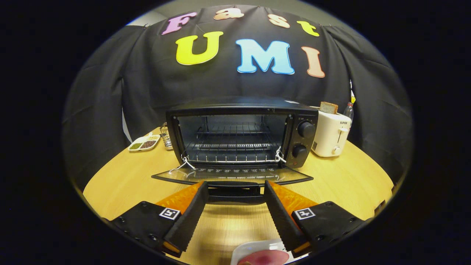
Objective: Open the toaster oven, put the food inside, and close the toaster oven door.
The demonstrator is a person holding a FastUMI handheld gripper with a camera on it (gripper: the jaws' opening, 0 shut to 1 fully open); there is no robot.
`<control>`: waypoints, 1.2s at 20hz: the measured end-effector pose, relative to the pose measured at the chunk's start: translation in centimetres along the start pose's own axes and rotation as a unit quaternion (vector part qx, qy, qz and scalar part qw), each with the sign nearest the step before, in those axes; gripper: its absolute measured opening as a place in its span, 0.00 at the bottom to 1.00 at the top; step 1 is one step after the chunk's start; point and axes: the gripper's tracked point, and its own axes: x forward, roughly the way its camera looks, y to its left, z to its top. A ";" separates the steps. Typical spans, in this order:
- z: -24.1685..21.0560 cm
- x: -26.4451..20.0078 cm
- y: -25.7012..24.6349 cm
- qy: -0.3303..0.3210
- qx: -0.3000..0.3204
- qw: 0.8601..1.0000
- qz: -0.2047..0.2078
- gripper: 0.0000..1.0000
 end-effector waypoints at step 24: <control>-6.7 -12.3 -8.1 0.181 0.117 0.968 0.126 0.99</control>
